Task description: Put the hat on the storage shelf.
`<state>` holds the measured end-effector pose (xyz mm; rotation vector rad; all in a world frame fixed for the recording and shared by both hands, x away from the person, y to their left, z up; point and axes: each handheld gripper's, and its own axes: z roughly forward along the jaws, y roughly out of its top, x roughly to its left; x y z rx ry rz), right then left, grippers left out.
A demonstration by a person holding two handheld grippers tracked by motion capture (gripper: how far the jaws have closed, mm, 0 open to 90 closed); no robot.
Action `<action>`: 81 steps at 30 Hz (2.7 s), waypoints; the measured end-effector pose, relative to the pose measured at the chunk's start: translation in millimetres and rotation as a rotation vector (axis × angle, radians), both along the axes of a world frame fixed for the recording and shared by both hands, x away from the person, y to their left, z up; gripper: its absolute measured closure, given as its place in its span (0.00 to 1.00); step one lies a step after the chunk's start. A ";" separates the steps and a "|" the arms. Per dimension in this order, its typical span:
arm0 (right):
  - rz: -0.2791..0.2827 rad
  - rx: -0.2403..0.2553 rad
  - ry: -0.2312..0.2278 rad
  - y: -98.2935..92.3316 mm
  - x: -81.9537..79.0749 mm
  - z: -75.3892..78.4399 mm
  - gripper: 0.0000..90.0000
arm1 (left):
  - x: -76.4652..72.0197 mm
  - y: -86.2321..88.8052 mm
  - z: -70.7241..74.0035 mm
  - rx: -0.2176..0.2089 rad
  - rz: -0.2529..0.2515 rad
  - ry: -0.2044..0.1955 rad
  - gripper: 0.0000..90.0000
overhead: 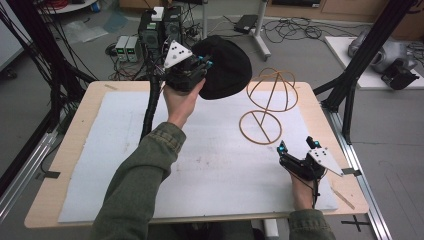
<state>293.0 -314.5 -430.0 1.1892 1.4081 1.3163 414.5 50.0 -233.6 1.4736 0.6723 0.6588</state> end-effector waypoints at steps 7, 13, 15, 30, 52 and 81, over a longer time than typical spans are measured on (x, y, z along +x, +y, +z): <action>0.009 -0.008 -0.003 -0.1 0.0 0.0 0.06 | 4.0 -21.4 5.8 -0.030 -0.045 -0.014 0.97; 0.010 0.000 -0.002 -0.4 -1.1 0.2 0.06 | 7.7 -40.6 8.0 -0.055 -0.077 -0.024 0.98; 0.012 -0.002 -0.005 -0.9 -1.1 0.1 0.07 | 10.2 -46.8 9.1 -0.053 -0.094 -0.022 0.97; 0.010 -0.004 -0.005 -5.8 -8.6 0.5 0.07 | 22.7 -89.1 7.7 -0.083 -0.187 -0.023 0.98; 0.005 -0.011 -0.009 -13.5 -16.8 0.8 0.07 | 24.7 -137.5 -0.5 0.034 -0.287 0.012 0.98; 0.006 -0.014 -0.010 -13.8 -17.0 0.5 0.07 | 29.8 -143.7 -14.6 0.119 -0.294 0.079 0.97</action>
